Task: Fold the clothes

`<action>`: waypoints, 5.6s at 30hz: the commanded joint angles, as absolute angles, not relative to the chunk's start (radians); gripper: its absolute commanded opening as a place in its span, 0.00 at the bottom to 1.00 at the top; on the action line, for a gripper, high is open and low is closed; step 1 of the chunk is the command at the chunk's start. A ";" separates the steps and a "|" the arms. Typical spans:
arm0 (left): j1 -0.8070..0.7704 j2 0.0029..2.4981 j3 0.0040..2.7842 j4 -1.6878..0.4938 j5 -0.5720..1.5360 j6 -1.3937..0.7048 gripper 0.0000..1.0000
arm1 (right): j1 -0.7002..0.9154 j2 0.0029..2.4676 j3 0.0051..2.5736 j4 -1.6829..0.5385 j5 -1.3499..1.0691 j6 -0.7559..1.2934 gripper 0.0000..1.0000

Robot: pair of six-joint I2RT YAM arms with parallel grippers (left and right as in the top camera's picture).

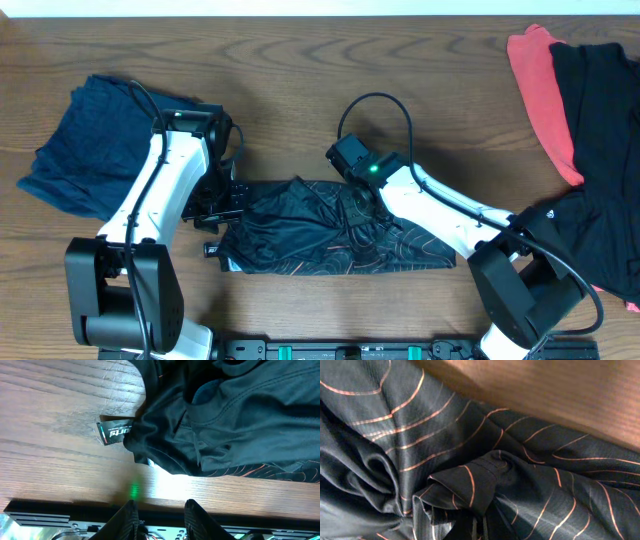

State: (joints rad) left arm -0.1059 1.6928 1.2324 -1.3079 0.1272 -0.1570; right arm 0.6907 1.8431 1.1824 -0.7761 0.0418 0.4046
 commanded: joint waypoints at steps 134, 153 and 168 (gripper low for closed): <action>0.054 1.762 1.303 -1.132 0.059 -0.170 0.06 | 0.333 1.364 1.025 -0.919 0.087 0.273 0.80; -0.559 1.753 1.397 -1.114 0.148 -0.456 0.06 | 0.222 1.365 1.024 -0.955 0.086 0.268 0.81; -0.795 1.763 1.396 -0.955 0.120 -0.514 0.07 | 0.222 1.366 1.024 -0.966 0.086 0.269 0.80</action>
